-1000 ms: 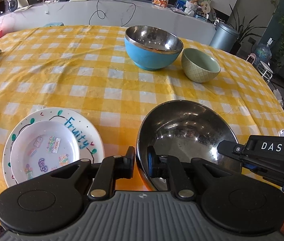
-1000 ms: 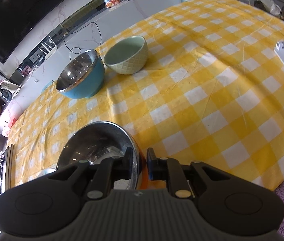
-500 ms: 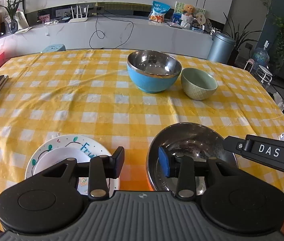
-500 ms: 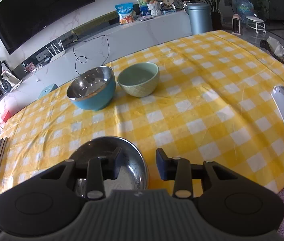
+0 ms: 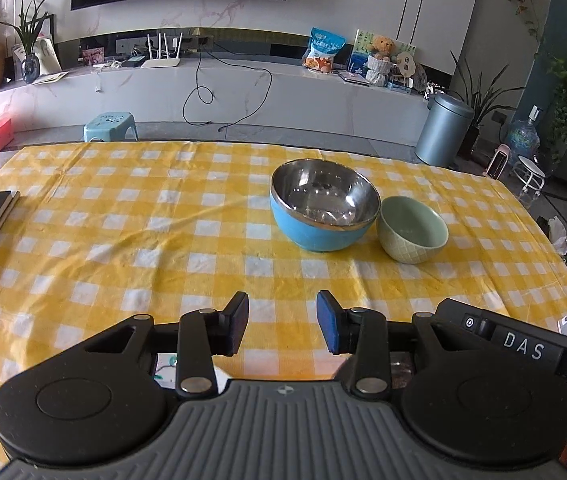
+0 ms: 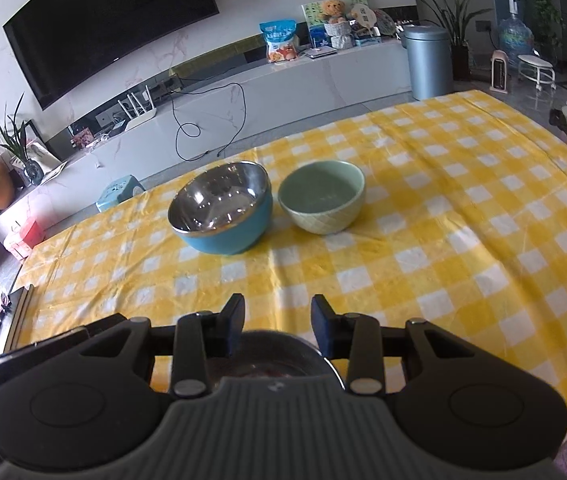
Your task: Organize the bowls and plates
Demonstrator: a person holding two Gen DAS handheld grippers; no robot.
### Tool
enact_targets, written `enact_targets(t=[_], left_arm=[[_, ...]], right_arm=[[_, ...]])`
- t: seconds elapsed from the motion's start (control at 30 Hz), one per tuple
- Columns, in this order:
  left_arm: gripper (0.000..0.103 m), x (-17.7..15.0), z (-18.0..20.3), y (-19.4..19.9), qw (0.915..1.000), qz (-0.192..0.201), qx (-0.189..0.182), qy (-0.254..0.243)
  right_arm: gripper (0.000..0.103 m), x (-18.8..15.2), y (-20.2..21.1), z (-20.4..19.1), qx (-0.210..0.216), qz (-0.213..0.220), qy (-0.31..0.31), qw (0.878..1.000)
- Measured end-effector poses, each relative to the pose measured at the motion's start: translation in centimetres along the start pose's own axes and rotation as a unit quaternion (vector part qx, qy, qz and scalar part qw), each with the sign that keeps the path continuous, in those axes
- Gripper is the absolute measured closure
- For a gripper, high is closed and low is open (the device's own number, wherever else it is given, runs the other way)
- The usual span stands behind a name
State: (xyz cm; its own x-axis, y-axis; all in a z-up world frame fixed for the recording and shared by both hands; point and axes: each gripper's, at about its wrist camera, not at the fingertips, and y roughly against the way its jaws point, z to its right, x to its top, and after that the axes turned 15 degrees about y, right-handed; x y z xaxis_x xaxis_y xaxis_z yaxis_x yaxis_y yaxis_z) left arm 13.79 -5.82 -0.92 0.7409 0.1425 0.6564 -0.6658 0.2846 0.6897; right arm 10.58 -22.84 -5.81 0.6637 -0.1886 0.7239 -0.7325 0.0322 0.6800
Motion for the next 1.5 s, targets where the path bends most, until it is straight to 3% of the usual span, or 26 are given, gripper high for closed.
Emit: enact_targets(t=[0.43,0.67,0.93,1.17,1.5], left_arm=[[0.059,4.5,1.3,-5.4,0.9995,-0.016,0.004,-0.026],[0.059,6.5,0.8,-8.8,0.9999,-0.013,0.007,-0.003],[0.060,8.2,1.0,-12.8,0.9995,-0.028,-0.001,0.016],[0.087,7.9,0.9,-15.3,0.9986,-0.050,0.018,0.009],[0.099,7.7,0.6,-15.0,0.9986,-0.033,0.025,-0.033]], right_arm=[[0.065,4.9,-5.7,0.9,0.013,-0.010,0.008,1.000],[0.064,7.3,-8.9,2.1,0.015,-0.010,-0.018,1.000],[0.068,9.1,-12.4,1.6,0.012,-0.015,0.001,1.000],[0.075,9.3,-14.5,1.5,0.014,-0.025,0.006,1.000],[0.076,9.2,-16.3,0.4,0.021,-0.032,0.017,0.999]])
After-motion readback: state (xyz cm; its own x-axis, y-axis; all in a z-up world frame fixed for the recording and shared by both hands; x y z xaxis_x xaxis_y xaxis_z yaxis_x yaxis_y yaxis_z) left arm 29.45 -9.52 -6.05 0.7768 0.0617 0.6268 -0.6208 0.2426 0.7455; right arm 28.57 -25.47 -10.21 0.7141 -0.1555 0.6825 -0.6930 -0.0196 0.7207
